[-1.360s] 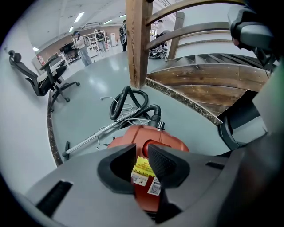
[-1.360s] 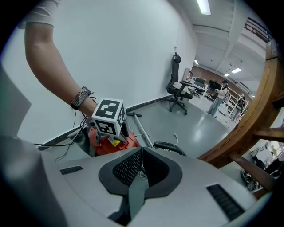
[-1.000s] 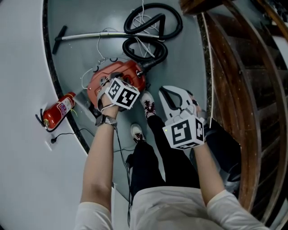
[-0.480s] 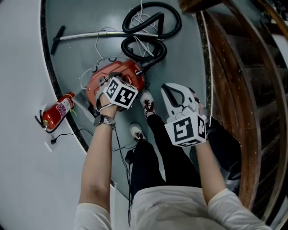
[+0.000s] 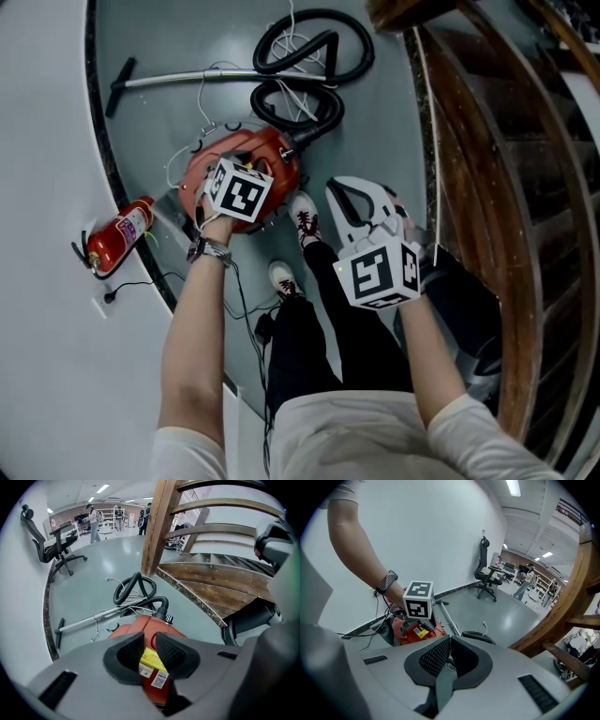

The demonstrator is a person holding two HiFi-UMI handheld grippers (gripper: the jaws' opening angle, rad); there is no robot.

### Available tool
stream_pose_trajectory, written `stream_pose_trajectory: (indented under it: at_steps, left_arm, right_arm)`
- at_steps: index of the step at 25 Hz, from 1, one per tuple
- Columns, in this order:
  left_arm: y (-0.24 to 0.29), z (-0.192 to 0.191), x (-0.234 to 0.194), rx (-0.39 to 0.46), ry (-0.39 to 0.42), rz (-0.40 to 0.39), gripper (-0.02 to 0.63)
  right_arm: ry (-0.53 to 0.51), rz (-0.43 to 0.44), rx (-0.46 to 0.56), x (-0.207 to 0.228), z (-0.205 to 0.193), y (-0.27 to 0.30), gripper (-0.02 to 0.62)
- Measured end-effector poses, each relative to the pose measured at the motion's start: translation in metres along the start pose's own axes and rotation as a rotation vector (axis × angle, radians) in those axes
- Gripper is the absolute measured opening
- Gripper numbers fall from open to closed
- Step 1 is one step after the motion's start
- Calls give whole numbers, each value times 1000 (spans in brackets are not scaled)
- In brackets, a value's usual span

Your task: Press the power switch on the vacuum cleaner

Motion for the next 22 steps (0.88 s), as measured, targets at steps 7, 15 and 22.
stream_pose_trajectory:
  at_steps: [7,15,22]
  left_arm:
    - [1,2,-2,-3,-7,11,66]
    - [-13,-1,-6,55,-35,15,30]
    - [-36,3,1,102,-10,22,0]
  right_arm:
    - [12,-31,-8,3,-5,-9,31]
    - [3,-55,-18,6,-9,-20,31]
    - [9,-77,-11,3,-6,-27,31]
Point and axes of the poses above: the fingertips, and each gripper's own axes: y forward along the fingers, x to its right, z out of its top, the point moved 10 cm from there along -y, backward along the fingers, and after that the axes turned 5 degrees about z, right-handed, at the moved point
